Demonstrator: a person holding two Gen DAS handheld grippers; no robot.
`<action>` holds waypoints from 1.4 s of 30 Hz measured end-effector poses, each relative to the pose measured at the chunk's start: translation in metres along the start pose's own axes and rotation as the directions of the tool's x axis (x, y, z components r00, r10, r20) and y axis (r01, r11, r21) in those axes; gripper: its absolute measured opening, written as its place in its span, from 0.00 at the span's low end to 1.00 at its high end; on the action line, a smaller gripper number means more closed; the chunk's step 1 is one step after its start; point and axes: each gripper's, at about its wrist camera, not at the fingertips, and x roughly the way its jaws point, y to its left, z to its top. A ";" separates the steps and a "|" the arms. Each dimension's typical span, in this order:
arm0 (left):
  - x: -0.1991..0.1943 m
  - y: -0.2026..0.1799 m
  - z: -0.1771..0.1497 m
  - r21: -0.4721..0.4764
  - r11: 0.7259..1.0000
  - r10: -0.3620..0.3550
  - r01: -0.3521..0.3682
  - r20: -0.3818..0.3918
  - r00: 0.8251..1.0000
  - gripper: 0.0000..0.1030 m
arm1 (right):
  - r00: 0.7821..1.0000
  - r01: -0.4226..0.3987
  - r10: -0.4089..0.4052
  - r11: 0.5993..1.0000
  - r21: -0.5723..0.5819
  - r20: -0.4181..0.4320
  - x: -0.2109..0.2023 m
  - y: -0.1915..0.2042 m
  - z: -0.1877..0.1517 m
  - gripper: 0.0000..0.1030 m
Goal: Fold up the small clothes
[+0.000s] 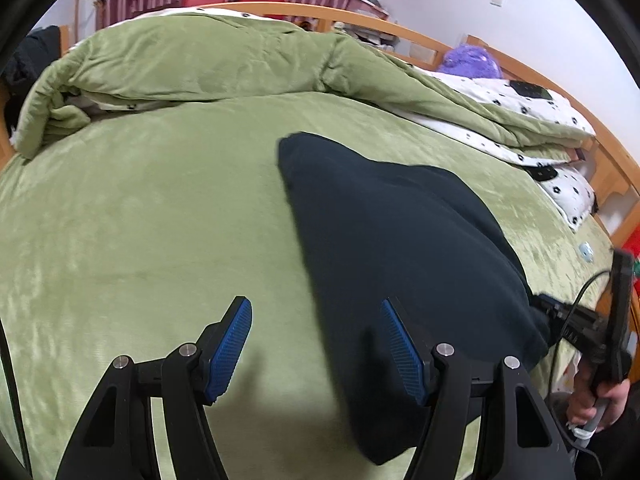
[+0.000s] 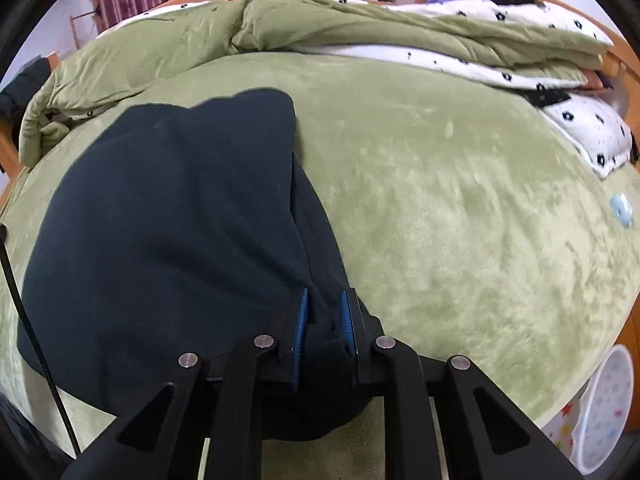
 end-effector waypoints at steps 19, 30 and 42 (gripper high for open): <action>0.030 -0.030 -0.022 0.078 0.996 -0.024 0.030 -0.069 0.997 0.71 | 0.991 -0.102 0.108 0.992 -0.076 0.084 0.004 0.021 0.057 0.42; 0.055 -0.017 0.015 0.044 0.998 0.048 -0.047 -0.022 0.999 0.71 | 0.996 -0.086 0.085 0.992 -0.095 -0.019 0.064 0.036 0.074 0.12; 0.057 -0.015 0.008 0.023 0.998 0.050 -0.050 -0.019 0.999 0.71 | 0.997 -0.076 0.075 0.995 -0.060 -0.020 0.069 0.025 0.077 0.15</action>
